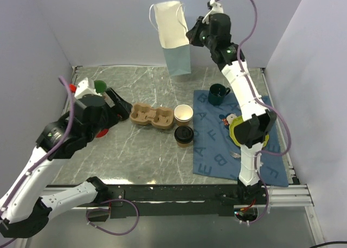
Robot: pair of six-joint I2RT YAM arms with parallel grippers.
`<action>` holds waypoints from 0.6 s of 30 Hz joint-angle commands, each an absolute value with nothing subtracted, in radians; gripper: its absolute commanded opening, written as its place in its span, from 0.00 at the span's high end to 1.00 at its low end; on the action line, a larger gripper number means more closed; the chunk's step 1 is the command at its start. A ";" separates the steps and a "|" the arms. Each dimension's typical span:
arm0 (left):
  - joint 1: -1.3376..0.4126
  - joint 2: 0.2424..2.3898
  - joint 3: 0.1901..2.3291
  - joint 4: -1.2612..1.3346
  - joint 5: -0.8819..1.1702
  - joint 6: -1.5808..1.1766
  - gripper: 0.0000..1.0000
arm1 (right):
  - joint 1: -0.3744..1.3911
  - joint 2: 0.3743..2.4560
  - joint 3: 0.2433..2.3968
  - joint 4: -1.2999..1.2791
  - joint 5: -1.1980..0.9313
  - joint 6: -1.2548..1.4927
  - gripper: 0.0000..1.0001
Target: Pack the takeout coffee
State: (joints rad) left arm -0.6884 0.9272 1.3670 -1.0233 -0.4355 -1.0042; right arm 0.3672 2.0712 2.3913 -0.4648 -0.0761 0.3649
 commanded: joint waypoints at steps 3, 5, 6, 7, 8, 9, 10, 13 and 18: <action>-0.687 0.922 1.532 -1.032 -0.549 -0.953 0.03 | 0.364 1.855 2.376 -0.454 -0.303 0.365 1.00; -0.687 0.917 1.552 -1.035 -0.575 -0.943 0.03 | 0.367 1.781 2.302 -0.463 -0.423 0.371 1.00; -0.687 0.914 1.566 -1.035 -0.581 -0.940 0.03 | 0.377 1.751 2.265 -0.459 -0.457 0.368 1.00; -0.687 0.911 1.575 -1.040 -0.590 -0.939 0.03 | 0.383 1.693 2.225 -0.456 -0.495 0.361 1.00; -0.687 0.910 1.585 -1.052 -0.606 -0.936 0.03 | 0.390 1.663 2.151 -0.453 -0.594 0.356 1.00; -0.687 0.907 1.606 -1.058 -0.615 -0.937 0.03 | 0.396 1.639 2.114 -0.460 -0.636 0.350 1.00; -0.687 0.904 1.617 -1.066 -0.621 -0.936 0.03 | 0.416 1.584 2.074 -0.463 -0.673 0.330 1.00; -0.687 0.884 1.651 -1.084 -0.649 -0.930 0.03 | 0.465 1.481 1.903 -0.479 -0.773 0.293 1.00; -0.687 0.841 1.696 -1.098 -0.716 -0.907 0.03 | 0.609 1.425 1.789 -0.590 -0.864 0.208 1.00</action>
State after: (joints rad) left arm -0.6884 0.8799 1.6379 -1.0790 -0.6266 -0.9455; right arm 0.5072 1.4502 1.8359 -0.5049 -0.7197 0.3050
